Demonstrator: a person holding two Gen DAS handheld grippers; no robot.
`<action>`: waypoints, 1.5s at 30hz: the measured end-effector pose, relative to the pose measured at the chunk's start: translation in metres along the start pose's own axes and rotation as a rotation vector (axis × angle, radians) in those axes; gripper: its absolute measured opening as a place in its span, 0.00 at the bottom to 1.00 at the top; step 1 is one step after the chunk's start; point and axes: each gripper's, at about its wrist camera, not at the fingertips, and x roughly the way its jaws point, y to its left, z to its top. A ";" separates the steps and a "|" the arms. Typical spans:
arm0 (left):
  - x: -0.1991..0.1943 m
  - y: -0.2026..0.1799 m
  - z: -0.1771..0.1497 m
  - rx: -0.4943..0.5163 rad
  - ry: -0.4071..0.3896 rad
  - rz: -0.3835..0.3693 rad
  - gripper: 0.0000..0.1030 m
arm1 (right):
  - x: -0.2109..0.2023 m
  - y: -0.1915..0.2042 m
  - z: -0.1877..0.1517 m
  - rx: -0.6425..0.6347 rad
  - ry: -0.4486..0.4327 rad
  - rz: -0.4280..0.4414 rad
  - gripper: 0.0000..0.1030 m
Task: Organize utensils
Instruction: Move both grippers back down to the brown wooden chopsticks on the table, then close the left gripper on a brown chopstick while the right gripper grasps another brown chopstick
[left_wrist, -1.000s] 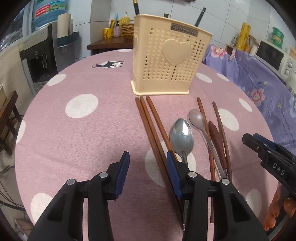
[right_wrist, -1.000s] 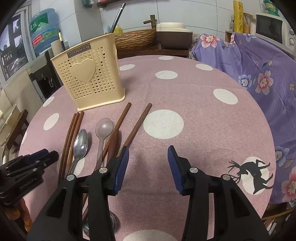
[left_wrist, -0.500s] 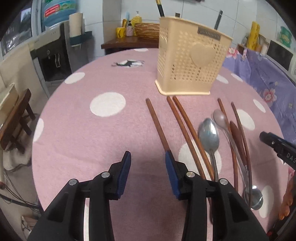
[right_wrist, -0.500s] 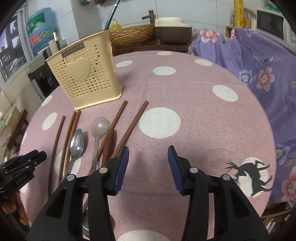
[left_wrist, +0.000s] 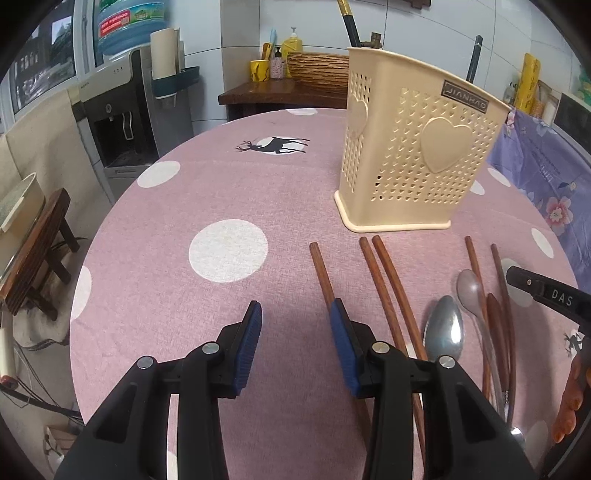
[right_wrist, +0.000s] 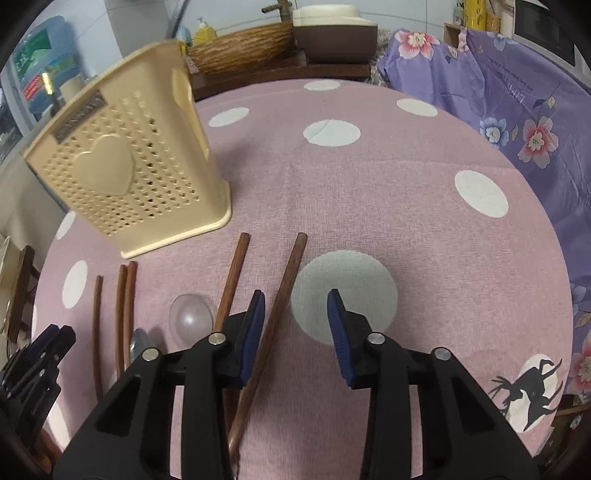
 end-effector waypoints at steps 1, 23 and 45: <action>0.002 0.000 0.001 -0.005 0.003 0.001 0.38 | 0.005 0.001 0.002 0.005 0.010 -0.006 0.31; 0.037 -0.024 0.023 0.023 0.068 0.040 0.27 | 0.035 0.015 0.024 -0.017 0.034 -0.112 0.12; 0.020 -0.009 0.032 -0.056 -0.021 -0.058 0.09 | 0.002 -0.016 0.032 0.160 -0.045 0.183 0.08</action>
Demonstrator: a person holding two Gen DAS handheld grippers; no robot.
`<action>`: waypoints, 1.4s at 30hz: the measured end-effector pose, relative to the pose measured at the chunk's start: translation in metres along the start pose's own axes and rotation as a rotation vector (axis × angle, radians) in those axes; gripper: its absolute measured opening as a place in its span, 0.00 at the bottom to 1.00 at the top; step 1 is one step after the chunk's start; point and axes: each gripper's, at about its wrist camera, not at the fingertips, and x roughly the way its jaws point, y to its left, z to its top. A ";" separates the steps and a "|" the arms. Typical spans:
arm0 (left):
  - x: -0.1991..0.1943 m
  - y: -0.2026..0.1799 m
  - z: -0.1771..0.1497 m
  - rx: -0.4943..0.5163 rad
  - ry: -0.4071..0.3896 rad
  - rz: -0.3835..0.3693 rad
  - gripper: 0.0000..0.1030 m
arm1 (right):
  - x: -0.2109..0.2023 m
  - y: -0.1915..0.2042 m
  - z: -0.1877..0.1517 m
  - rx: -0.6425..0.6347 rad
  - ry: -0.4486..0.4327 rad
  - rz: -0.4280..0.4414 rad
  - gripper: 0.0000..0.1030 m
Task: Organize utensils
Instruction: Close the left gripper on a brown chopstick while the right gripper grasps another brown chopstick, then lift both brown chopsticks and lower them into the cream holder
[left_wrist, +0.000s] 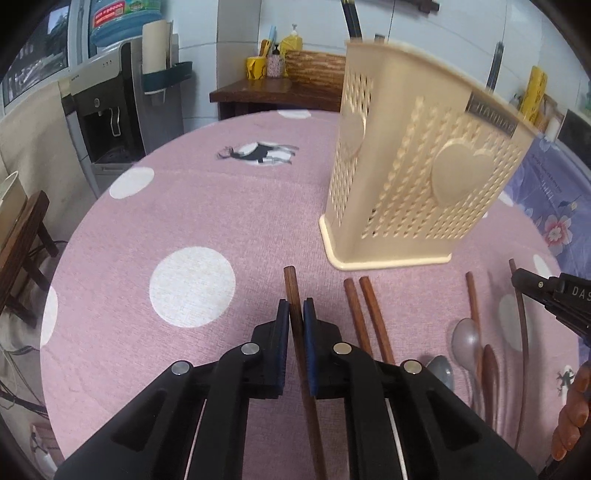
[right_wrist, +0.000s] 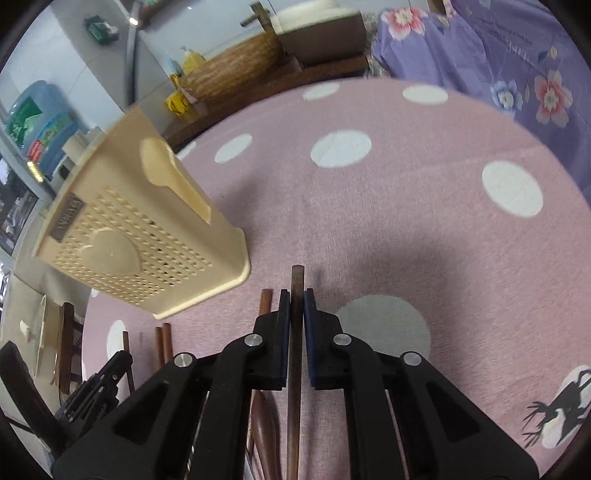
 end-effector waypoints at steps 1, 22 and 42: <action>-0.005 0.001 0.001 -0.003 -0.015 -0.009 0.09 | -0.009 0.003 0.001 -0.022 -0.027 0.005 0.08; -0.142 0.019 0.025 0.014 -0.333 -0.112 0.08 | -0.188 0.019 0.002 -0.266 -0.365 0.143 0.08; -0.174 0.025 0.061 0.001 -0.410 -0.110 0.08 | -0.207 0.041 0.032 -0.320 -0.383 0.154 0.08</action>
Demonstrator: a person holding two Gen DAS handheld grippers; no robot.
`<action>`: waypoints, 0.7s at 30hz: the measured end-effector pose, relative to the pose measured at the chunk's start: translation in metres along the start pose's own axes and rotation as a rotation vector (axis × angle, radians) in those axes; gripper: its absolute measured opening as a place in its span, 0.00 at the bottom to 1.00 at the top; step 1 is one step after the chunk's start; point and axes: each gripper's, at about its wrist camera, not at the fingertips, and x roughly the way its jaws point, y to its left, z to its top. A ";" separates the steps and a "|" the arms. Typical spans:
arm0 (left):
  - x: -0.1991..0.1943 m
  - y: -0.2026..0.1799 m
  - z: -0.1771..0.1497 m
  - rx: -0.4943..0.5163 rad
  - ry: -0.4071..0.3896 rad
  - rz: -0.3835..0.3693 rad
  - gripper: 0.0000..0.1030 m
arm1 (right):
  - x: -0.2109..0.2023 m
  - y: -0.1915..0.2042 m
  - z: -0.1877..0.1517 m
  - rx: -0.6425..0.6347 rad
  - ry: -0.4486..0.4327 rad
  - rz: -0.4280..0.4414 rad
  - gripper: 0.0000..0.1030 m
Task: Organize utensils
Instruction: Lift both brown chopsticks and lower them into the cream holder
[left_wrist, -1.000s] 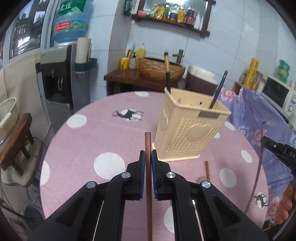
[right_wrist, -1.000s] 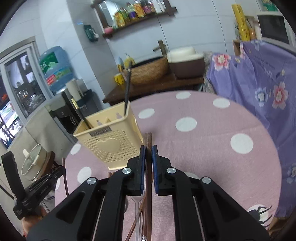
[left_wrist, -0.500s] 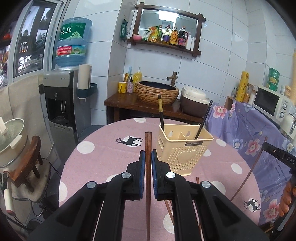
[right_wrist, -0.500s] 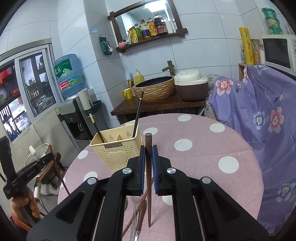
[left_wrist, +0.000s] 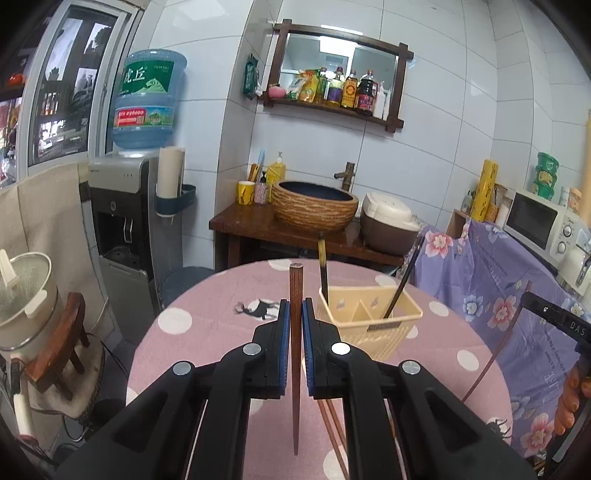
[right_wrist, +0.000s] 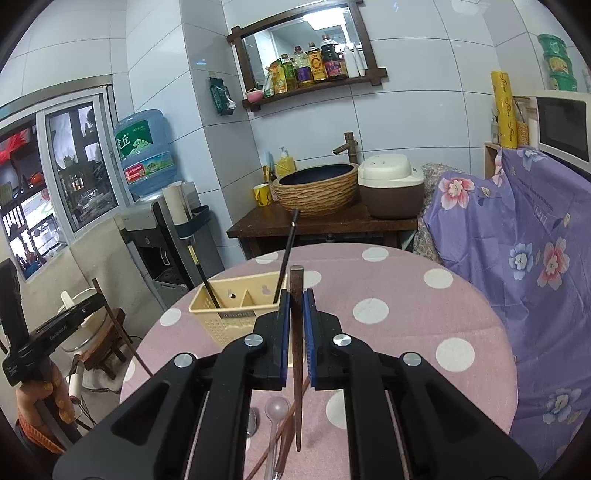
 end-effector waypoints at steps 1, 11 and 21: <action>-0.002 -0.003 0.009 0.009 -0.010 -0.003 0.08 | 0.001 0.002 0.010 -0.002 -0.005 0.004 0.08; -0.007 -0.041 0.117 -0.011 -0.139 -0.072 0.08 | -0.001 0.038 0.126 0.003 -0.193 0.013 0.08; 0.065 -0.060 0.089 -0.036 -0.072 -0.038 0.08 | 0.070 0.045 0.113 0.071 -0.197 -0.052 0.08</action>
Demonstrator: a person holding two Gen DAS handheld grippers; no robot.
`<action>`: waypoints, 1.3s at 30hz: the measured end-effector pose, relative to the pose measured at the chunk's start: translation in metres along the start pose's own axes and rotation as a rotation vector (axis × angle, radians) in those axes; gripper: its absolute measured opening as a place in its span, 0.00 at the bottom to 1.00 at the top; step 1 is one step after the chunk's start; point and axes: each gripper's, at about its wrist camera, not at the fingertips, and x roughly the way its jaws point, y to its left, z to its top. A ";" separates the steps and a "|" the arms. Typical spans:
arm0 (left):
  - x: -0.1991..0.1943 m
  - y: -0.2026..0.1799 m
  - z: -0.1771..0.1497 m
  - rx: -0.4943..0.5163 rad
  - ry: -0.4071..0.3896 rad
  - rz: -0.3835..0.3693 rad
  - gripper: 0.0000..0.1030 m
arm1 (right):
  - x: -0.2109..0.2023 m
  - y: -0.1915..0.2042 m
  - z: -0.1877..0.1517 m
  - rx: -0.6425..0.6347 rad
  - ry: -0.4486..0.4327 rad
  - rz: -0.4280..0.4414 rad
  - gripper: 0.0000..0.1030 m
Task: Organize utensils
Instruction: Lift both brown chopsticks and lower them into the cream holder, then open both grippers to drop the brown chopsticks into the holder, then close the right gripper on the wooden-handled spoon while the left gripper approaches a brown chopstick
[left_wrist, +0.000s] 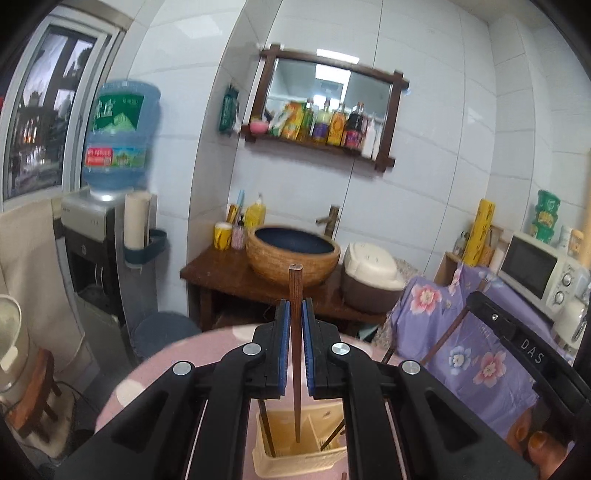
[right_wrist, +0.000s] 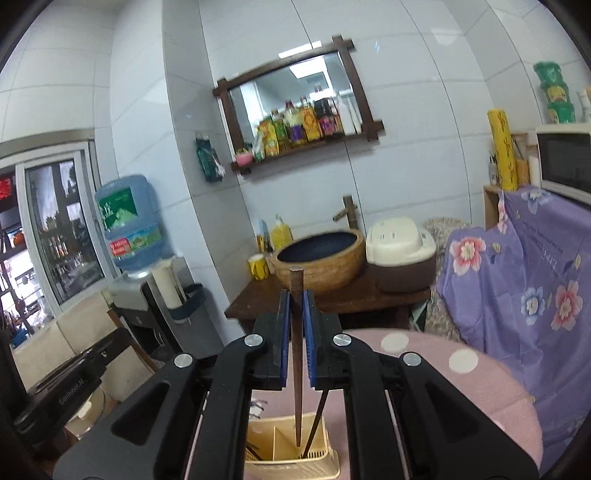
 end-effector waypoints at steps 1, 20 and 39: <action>0.007 0.002 -0.009 -0.008 0.023 -0.002 0.08 | 0.008 -0.002 -0.012 0.004 0.025 0.000 0.08; 0.046 0.026 -0.079 -0.042 0.198 -0.008 0.39 | 0.049 -0.029 -0.086 0.023 0.168 -0.010 0.13; -0.027 0.053 -0.214 0.065 0.370 0.062 0.59 | -0.030 -0.049 -0.215 -0.160 0.394 -0.116 0.50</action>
